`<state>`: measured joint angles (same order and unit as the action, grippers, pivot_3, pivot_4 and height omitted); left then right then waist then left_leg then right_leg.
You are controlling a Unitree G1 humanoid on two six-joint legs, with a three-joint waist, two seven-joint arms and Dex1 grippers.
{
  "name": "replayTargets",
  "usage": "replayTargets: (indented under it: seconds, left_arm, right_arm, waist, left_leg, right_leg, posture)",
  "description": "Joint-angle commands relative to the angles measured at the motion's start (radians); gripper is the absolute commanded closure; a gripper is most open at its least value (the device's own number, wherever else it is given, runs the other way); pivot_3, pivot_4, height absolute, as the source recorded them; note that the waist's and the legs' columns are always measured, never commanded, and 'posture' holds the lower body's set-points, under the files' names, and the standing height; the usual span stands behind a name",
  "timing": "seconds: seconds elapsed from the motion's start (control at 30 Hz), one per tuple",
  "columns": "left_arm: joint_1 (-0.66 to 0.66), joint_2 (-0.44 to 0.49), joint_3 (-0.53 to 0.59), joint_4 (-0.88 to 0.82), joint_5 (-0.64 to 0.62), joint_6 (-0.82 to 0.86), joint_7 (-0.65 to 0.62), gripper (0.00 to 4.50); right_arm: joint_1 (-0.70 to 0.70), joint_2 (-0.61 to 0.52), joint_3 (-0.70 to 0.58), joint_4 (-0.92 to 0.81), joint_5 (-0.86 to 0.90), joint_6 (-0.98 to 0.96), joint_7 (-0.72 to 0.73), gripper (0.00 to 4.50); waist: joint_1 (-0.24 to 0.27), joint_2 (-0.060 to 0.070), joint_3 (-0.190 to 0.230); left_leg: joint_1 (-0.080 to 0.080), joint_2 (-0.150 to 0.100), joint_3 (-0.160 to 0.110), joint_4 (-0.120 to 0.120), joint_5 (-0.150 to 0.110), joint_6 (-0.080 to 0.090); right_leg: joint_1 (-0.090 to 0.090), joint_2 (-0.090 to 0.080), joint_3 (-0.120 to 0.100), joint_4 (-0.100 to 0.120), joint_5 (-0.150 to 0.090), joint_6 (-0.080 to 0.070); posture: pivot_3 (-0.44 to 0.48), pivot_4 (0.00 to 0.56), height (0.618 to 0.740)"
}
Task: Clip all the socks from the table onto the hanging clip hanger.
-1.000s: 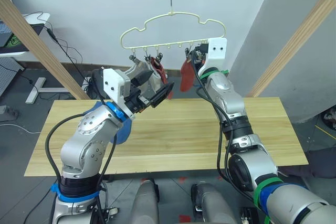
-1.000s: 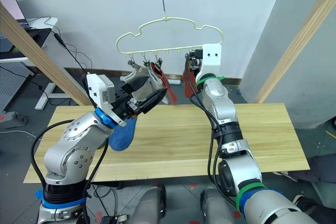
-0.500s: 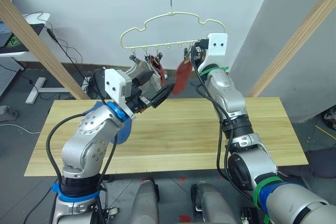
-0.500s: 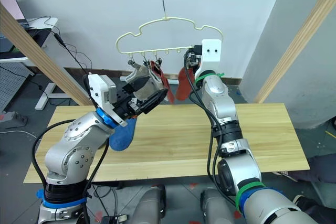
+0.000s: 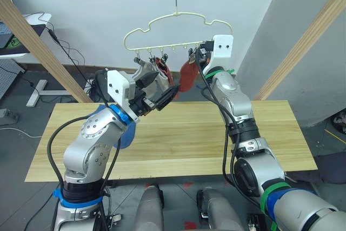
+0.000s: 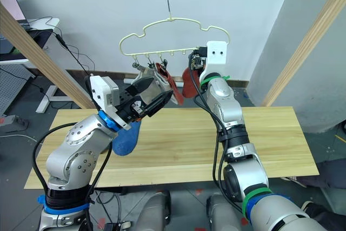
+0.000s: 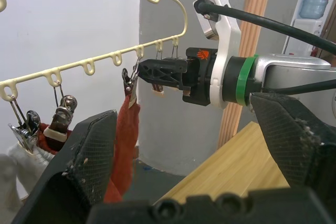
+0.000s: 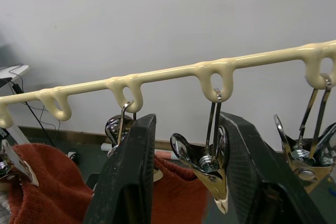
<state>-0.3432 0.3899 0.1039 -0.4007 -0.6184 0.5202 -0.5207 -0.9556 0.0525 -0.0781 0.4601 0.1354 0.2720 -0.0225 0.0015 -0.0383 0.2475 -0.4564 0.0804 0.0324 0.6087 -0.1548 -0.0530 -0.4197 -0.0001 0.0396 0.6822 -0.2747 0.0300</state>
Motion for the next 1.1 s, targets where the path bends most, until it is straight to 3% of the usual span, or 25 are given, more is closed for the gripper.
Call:
replayTargets:
  seconds: [0.03, 0.23, 0.33, 0.57, 0.73, 1.1]
  left_arm:
    - [-0.012, 0.0, -0.004, -0.03, -0.001, -0.019, -0.007, 0.0]
    - [-0.012, -0.001, -0.007, -0.031, -0.001, -0.019, -0.006, 0.0]
    - [-0.008, -0.002, -0.008, -0.033, -0.001, -0.019, -0.004, 0.0]
    - [0.014, 0.007, 0.008, 0.009, 0.03, -0.014, 0.026, 0.0]
    - [0.099, 0.089, -0.013, 0.253, 0.243, -0.112, 0.059, 0.0]
    - [-0.126, 0.065, -0.043, 0.897, 0.472, -0.294, 0.143, 0.0]
  right_arm:
    - [-0.012, 0.0, -0.002, -0.045, 0.004, -0.009, 0.003, 2.65]
    - [-0.011, -0.002, -0.002, -0.045, 0.004, -0.011, 0.006, 4.06]
    - [-0.01, -0.004, -0.002, -0.046, 0.004, -0.012, 0.007, 4.48]
    - [-0.001, -0.03, -0.009, -0.064, 0.012, 0.006, 0.029, 4.48]
    - [0.025, -0.082, -0.005, -0.128, 0.03, 0.053, 0.106, 4.48]
    - [0.107, -0.123, 0.011, -0.294, 0.051, 0.202, 0.15, 4.48]
  waist:
    - [0.0, 0.0, 0.0]
    - [0.0, 0.0, 0.0]
    - [0.0, 0.0, 0.0]
    - [0.0, 0.0, 0.0]
    - [-0.003, 0.0, 0.0]
    - [0.02, 0.0, 0.0]
  left_leg:
    - [0.0, 0.0, 0.0, 0.0, 0.0, 0.0]
    - [0.0, 0.0, 0.0, 0.0, 0.0, 0.0]
    - [0.0, 0.0, 0.0, 0.0, 0.0, 0.0]
    - [0.0, 0.0, 0.0, 0.0, 0.0, 0.0]
    - [0.002, 0.0, 0.001, -0.002, 0.0, 0.0]
    - [0.001, 0.0, 0.002, -0.001, 0.0, 0.0]
  right_leg:
    - [0.0, 0.0, 0.0, 0.0, 0.0, 0.0]
    - [0.0, 0.0, 0.0, 0.0, 0.0, 0.0]
    - [0.0, 0.0, 0.0, 0.0, 0.0, 0.0]
    - [0.0, 0.0, 0.0, 0.0, 0.0, 0.0]
    - [0.0, 0.0, 0.001, 0.0, 0.0, 0.0]
    - [0.0, 0.0, 0.001, 0.0, 0.0, 0.0]
  posture:
    - [0.108, 0.216, 0.74]
    - [0.108, 0.216, 0.74]
    - [0.11, 0.209, 0.74]
    - [0.106, 0.21, 0.74]
    - [0.095, 0.218, 0.74]
    - [0.055, 0.232, 0.74]
